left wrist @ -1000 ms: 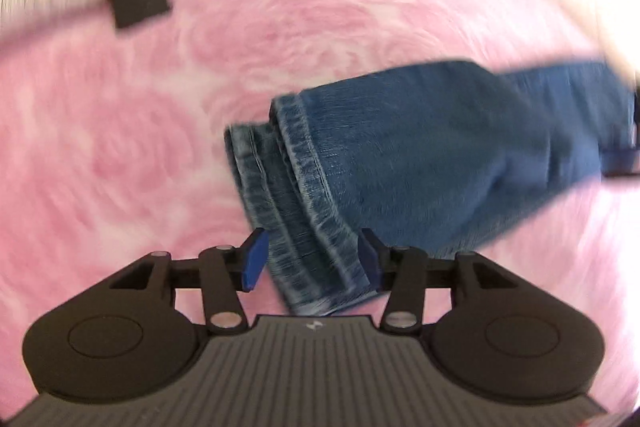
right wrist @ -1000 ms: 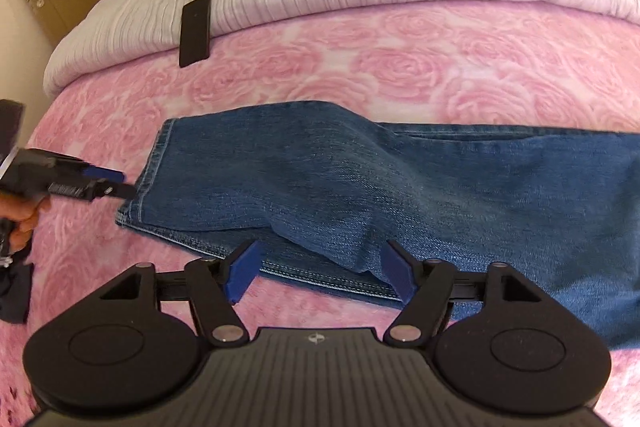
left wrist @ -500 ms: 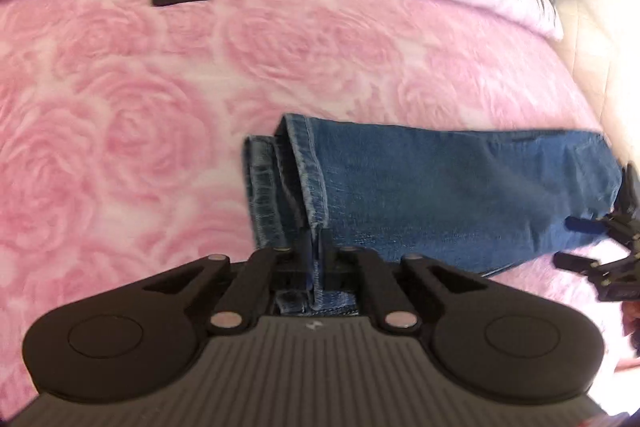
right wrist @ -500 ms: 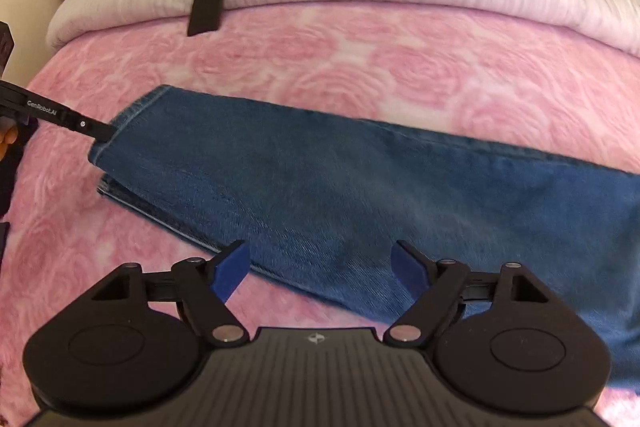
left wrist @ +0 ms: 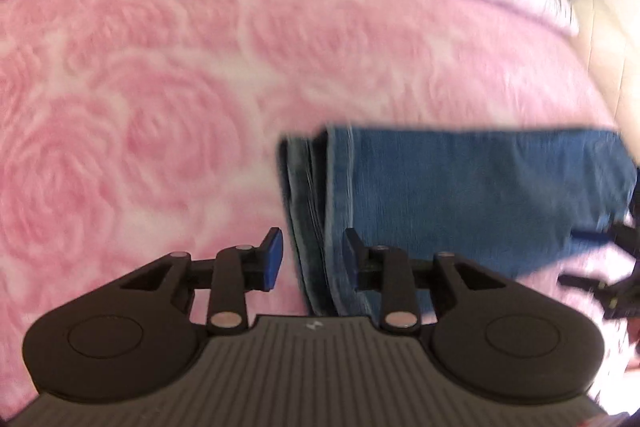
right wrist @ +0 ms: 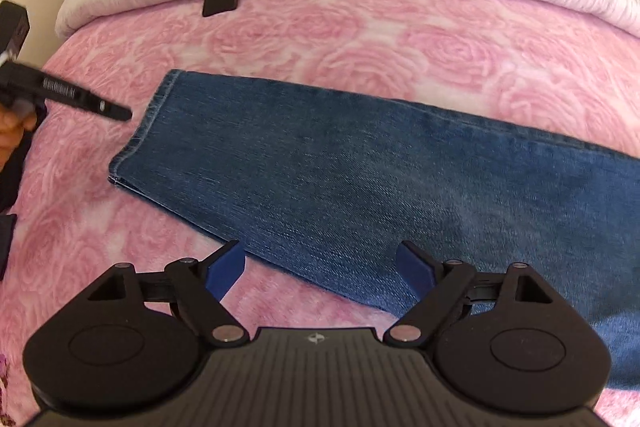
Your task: Fold clothes
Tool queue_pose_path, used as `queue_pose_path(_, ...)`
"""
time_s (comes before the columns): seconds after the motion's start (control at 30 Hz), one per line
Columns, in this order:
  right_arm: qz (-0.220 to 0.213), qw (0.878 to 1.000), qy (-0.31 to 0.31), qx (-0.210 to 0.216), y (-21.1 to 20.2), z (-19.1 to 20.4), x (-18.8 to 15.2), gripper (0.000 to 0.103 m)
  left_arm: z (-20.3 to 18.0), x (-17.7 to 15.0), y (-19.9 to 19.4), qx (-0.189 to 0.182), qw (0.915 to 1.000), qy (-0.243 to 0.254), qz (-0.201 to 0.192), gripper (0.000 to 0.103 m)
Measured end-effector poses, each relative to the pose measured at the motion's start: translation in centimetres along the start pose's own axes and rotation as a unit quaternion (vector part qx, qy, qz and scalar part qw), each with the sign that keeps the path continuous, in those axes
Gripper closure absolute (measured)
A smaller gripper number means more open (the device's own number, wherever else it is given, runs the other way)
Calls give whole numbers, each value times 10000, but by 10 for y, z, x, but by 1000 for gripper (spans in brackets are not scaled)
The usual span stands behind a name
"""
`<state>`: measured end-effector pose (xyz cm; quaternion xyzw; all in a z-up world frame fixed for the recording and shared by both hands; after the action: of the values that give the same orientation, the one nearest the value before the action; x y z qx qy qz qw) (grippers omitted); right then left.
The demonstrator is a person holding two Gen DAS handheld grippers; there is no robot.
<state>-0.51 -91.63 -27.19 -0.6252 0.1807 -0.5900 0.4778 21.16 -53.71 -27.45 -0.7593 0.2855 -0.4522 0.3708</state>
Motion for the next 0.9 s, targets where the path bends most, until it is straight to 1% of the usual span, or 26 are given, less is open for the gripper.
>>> queue_pose_path(0.1,19,10000,-42,-21,5,2,0,17,-3,19,18,-161,9998,72,-104,76)
queue_pose_path(0.2,24,9999,-81,-54,10,3,1,17,-8,31,42,-403,9992,-13,-45,77)
queue_pose_path(0.23,20,9999,-88,-69,11,3,2,17,-10,32,46,-376,9993,7,-22,77)
queue_pose_path(0.27,17,9999,-96,-84,13,3,2,17,-12,32,50,-332,9994,36,-2,95)
queue_pose_path(0.3,23,9999,-64,-99,13,2,2,17,-15,32,55,-289,9996,66,18,98)
queue_pose_path(0.33,29,9999,-30,-114,14,1,3,17,-17,33,50,-145,9997,139,-118,100)
queue_pose_path(0.37,20,9999,-7,-130,13,1,3,17,-19,34,41,-58,9992,239,-313,100)
queue_pose_path(0.4,-4,9999,-7,-135,12,0,3,17,-19,34,32,-28,9985,270,-472,100)
queue_pose_path(0.43,-43,9999,-9,-136,10,0,3,17,-17,34,26,-1,9983,231,-527,100)
queue_pose_path(0.5,-64,9999,-2,-144,9,-2,2,16,-9,28,34,12,9995,86,-319,100)
queue_pose_path(0.53,-50,9999,4,-153,10,-3,2,16,-6,24,43,31,9999,74,-130,100)
queue_pose_path(0.63,48,9998,87,-196,12,-7,0,16,-5,23,49,73,9999,52,-78,100)
queue_pose_path(0.73,19,9995,193,-258,5,-17,-5,16,-7,26,46,166,9997,138,-71,95)
queue_pose_path(0.77,15,9993,225,-285,1,-21,-7,16,-7,27,44,206,9996,187,-65,86)
queue_pose_path(0.8,-1,9992,245,-323,-2,-26,-9,16,-10,28,39,345,9989,296,-114,74)
queue_pose_path(0.83,-29,9990,219,-384,-6,-32,-10,16,-13,30,32,490,9976,438,-210,72)
queue_pose_path(0.87,-58,9988,192,-446,-10,-39,-11,16,-17,32,24,634,9957,602,-311,73)
queue_pose_path(0.9,-87,9985,165,-508,-15,-46,-12,16,-24,33,17,805,9929,783,-402,78)
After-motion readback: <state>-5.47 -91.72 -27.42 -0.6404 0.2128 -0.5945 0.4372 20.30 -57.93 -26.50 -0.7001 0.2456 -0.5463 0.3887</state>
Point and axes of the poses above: each gripper's, at about its wrist camera, not at the fingertips, and y roughly the way its jaws point, z to its left, x to its top, the point moved 1 cm from there along y, roughly the way its jaws point, and after that the axes turned 4 degrees about -z, right-handed, at the moved point
